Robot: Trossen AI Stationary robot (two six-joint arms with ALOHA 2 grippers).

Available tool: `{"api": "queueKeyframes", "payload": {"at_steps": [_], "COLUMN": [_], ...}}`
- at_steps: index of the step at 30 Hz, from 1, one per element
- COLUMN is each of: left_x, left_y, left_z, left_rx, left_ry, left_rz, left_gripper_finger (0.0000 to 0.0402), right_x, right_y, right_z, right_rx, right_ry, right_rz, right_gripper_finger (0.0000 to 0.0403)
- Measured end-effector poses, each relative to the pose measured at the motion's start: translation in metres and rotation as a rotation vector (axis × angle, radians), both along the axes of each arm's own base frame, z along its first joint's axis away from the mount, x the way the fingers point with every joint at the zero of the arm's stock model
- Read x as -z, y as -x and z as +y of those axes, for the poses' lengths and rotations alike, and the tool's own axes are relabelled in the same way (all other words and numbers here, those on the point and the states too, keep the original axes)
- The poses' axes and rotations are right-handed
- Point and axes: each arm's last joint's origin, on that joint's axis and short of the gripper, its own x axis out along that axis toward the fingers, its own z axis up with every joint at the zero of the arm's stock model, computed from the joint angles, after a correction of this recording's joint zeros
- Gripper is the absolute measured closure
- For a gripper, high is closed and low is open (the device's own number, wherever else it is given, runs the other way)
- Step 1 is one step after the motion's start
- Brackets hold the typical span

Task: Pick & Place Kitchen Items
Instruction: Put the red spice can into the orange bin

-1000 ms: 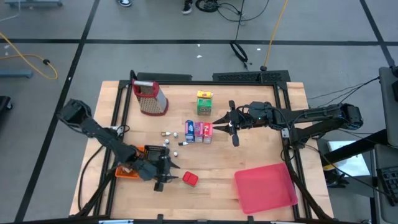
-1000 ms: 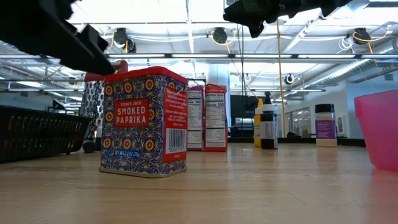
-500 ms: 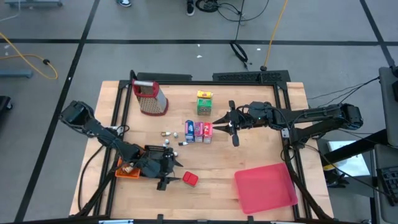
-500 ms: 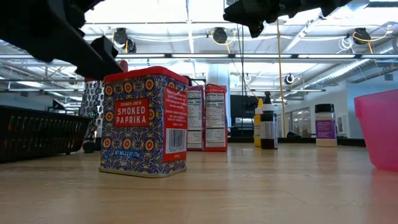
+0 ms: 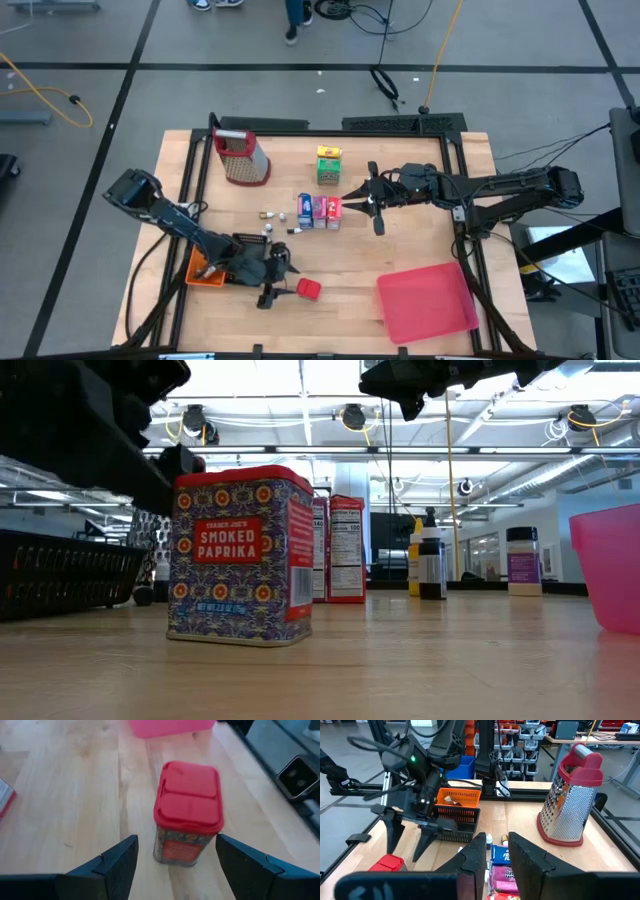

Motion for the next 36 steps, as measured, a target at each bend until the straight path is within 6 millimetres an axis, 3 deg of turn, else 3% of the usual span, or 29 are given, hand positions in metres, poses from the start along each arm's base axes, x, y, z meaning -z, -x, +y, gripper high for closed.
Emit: {"api": "queueKeyframes", "payload": {"at_steps": [7,20,32,36], "left_x": [0.007,0.007,0.019,0.02], "left_y": [-0.01,-0.015,-0.022,-0.023], "left_z": [0.001,0.006,0.002,0.001], "left_rx": [0.016,0.045,0.131,0.15], "left_ry": [0.078,0.019,0.025,0.009], "left_rz": [-0.024,-0.071,-0.118,-0.135], "left_gripper_finger": [0.013,0.013,0.0131,0.0154], "right_x": [0.0,0.0,0.0,0.001], "right_y": [0.0,0.0,0.0,0.0], "right_z": [0.0,0.0,0.0,0.0], "right_rx": [0.001,0.0,0.001,0.0], "right_ry": [-0.003,-0.003,-0.003,-0.004], "right_rz": [0.001,0.001,0.002,0.005], "right_gripper_finger": [0.0328,0.0328,0.0328,0.0328]}}
